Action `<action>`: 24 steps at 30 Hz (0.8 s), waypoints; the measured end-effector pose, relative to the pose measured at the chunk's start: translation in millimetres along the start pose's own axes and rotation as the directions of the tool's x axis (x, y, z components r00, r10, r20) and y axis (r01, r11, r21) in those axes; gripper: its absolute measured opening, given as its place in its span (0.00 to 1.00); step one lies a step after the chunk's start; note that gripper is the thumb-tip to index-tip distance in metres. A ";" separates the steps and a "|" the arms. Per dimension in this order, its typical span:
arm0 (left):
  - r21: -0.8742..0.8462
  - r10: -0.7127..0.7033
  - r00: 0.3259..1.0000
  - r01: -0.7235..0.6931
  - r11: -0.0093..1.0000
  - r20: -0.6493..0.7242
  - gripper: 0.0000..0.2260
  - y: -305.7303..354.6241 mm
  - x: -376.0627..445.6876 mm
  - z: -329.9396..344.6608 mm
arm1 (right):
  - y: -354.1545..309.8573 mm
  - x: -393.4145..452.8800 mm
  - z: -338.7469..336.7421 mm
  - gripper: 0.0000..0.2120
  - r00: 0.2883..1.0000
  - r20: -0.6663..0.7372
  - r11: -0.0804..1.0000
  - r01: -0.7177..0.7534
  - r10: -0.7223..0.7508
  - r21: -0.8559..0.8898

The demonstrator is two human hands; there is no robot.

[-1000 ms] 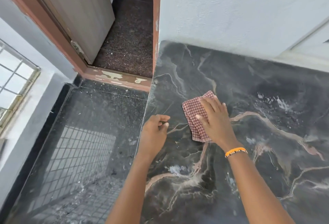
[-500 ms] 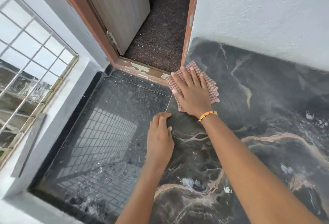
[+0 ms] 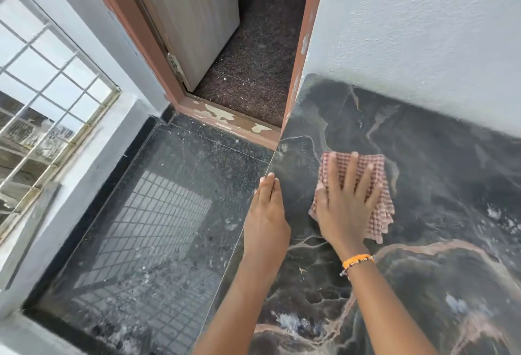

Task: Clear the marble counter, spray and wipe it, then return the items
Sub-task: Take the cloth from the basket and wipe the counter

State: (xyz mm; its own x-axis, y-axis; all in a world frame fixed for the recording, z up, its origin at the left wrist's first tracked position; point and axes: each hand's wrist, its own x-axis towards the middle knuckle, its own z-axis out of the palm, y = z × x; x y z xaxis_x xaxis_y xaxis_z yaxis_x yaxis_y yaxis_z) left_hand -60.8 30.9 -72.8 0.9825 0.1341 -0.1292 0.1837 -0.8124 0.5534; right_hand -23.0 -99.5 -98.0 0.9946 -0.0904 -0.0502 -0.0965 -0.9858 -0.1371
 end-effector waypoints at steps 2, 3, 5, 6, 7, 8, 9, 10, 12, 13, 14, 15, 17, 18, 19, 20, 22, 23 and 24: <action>0.009 -0.011 1.000 0.011 1.000 0.015 0.26 0.8 1.5 -1.4 | -16.2 11.2 1.2 0.28 0.977 0.019 0.977 0.213 -0.213 -0.025; 0.013 -0.019 1.000 0.018 1.000 0.023 0.25 0.6 2.0 -2.0 | -24.8 23.8 0.6 0.28 0.961 0.018 0.961 0.276 -0.276 -0.021; 0.007 -0.028 0.999 0.028 1.000 0.025 0.23 1.4 2.9 -2.5 | -42.0 57.8 0.0 0.27 0.945 0.018 0.945 0.328 -0.327 0.000; 0.003 -0.035 0.999 0.035 0.999 0.027 0.22 2.6 3.1 -2.9 | -49.9 78.0 -0.1 0.26 0.944 0.019 0.944 0.329 -0.329 0.012; 0.004 -0.045 0.999 0.045 0.999 0.030 0.22 4.1 2.9 -3.6 | -56.5 99.4 -0.5 0.26 0.948 0.019 0.948 0.316 -0.317 0.027; 0.007 -0.052 0.998 0.052 0.999 0.033 0.22 5.0 3.4 -3.6 | -61.6 121.3 -1.2 0.25 0.956 0.017 0.956 0.291 -0.292 0.046; 0.009 -0.059 0.998 0.058 0.998 0.035 0.23 4.8 2.5 -3.6 | -65.7 140.7 -2.6 0.25 0.966 0.013 0.964 0.257 -0.259 0.063; 0.014 -0.062 0.997 0.061 0.998 0.035 0.23 4.8 2.2 -3.2 | -68.0 157.8 -3.7 0.25 0.976 0.009 0.972 0.218 -0.219 0.083; 0.038 -0.046 0.998 0.044 0.998 0.033 0.24 5.7 2.2 -1.3 | -70.2 180.3 -3.9 0.24 0.990 -0.001 0.983 0.138 -0.139 0.119; 0.053 -0.018 0.999 0.016 0.998 0.034 0.24 7.1 2.7 -0.3 | -70.7 184.9 -3.9 0.24 0.994 -0.009 0.985 0.110 -0.110 0.135; 0.066 0.020 0.999 -0.023 0.998 0.039 0.24 8.2 3.8 0.5 | -72.2 185.7 -4.2 0.24 0.995 -0.019 0.984 0.096 -0.094 0.150; 0.075 0.059 0.997 -0.063 0.995 0.053 0.25 9.8 5.4 1.4 | -72.7 184.1 -4.7 0.24 0.996 -0.030 0.983 0.088 -0.084 0.162; 0.084 0.119 0.987 -0.128 0.988 0.104 0.27 13.3 10.0 3.7 | -66.4 177.7 -6.1 0.24 0.998 -0.051 0.982 0.052 -0.043 0.181; 0.088 0.138 0.982 -0.150 0.985 0.132 0.29 14.5 12.5 5.2 | -58.3 174.2 -6.6 0.24 0.998 -0.060 0.982 0.016 -0.005 0.189; 0.096 0.156 0.975 -0.172 0.980 0.158 0.30 15.7 14.3 6.5 | -46.7 170.9 -7.4 0.24 0.997 -0.065 0.980 -0.028 0.041 0.195; 0.110 0.173 0.968 -0.195 0.975 0.180 0.32 17.1 15.6 7.9 | -32.1 167.7 -8.3 0.24 0.994 -0.069 0.978 -0.069 0.084 0.196; 0.133 0.205 0.954 -0.238 0.962 0.221 0.35 22.4 16.7 10.2 | 3.3 162.1 -11.3 0.24 0.984 -0.081 0.974 -0.143 0.159 0.178; 0.133 0.209 0.948 -0.245 0.960 0.239 0.36 25.1 16.6 11.5 | 22.3 160.1 -13.7 0.24 0.977 -0.082 0.969 -0.180 0.196 0.169; 0.130 0.200 0.947 -0.238 0.963 0.251 0.38 26.7 16.4 12.7 | 40.3 158.9 -16.5 0.24 0.969 -0.079 0.962 -0.217 0.232 0.164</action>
State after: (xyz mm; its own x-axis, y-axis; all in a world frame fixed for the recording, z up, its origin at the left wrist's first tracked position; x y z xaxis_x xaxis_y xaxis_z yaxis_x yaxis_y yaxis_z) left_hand -40.1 4.2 -70.5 0.9596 -0.1779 -0.2180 -0.0607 -0.8874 0.4569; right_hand 131.8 -155.9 -95.2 0.9448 -0.3277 -0.0026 -0.3150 -0.9059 -0.2831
